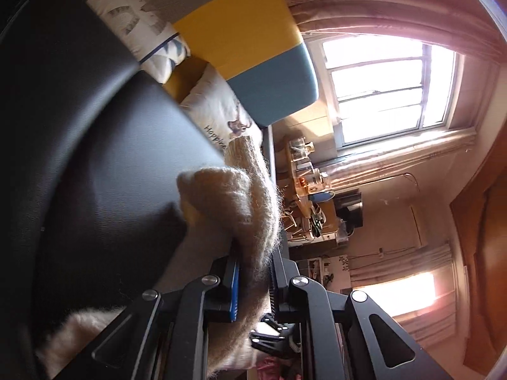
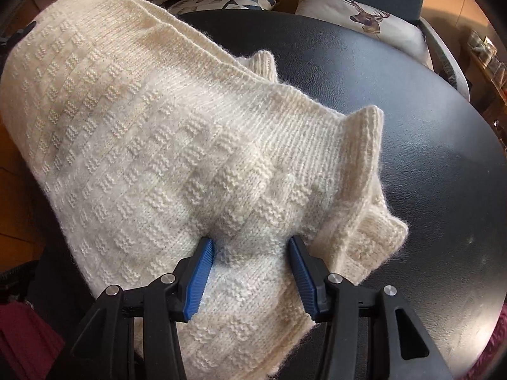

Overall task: Fold clothes
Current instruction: 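Lift and fold the held sweater side over the body with the left tool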

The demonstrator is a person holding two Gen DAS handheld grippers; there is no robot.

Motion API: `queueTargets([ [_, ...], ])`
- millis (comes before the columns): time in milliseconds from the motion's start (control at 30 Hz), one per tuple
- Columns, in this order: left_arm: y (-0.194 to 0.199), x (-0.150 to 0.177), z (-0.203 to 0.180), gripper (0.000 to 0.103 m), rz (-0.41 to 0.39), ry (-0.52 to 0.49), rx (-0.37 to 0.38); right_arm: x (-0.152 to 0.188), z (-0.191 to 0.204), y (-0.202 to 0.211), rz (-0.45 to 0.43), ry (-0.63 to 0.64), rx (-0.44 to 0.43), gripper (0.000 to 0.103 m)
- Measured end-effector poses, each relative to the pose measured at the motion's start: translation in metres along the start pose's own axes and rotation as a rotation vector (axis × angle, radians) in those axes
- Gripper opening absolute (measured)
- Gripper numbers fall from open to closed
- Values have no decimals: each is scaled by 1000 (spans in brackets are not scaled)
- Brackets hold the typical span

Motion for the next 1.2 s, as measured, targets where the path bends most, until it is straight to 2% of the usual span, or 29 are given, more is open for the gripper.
queueTargets([
  [200,-36,11,-51,14,23,-3,-23,-2,10,0,-76,-63,-74,52],
  [433,-107,28,-70,14,86,49,-26,5,7,0,-163,-121,-187,52],
  [600,-165,53,-83,14,172,38,-33,11,2,1,-229,-144,-269,52],
  [800,-218,84,-82,14,271,44,-59,25,-16,4,-290,-164,-347,52],
  [933,-241,94,-69,14,298,55,-97,28,-18,6,-325,-163,-375,51],
  [1200,-250,94,-52,15,319,85,-107,57,-32,22,-423,-203,-424,49],
])
Point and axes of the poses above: each gripper's, at about its wrist camera, not at the fingertips, and y roughly against the way its jaws point, z to its left, x to its underside, the point moved 5 cm from there along -y, roughly the way its jaws point, and after that the axes turned 13 degrees about z, right-handed, at the moved point
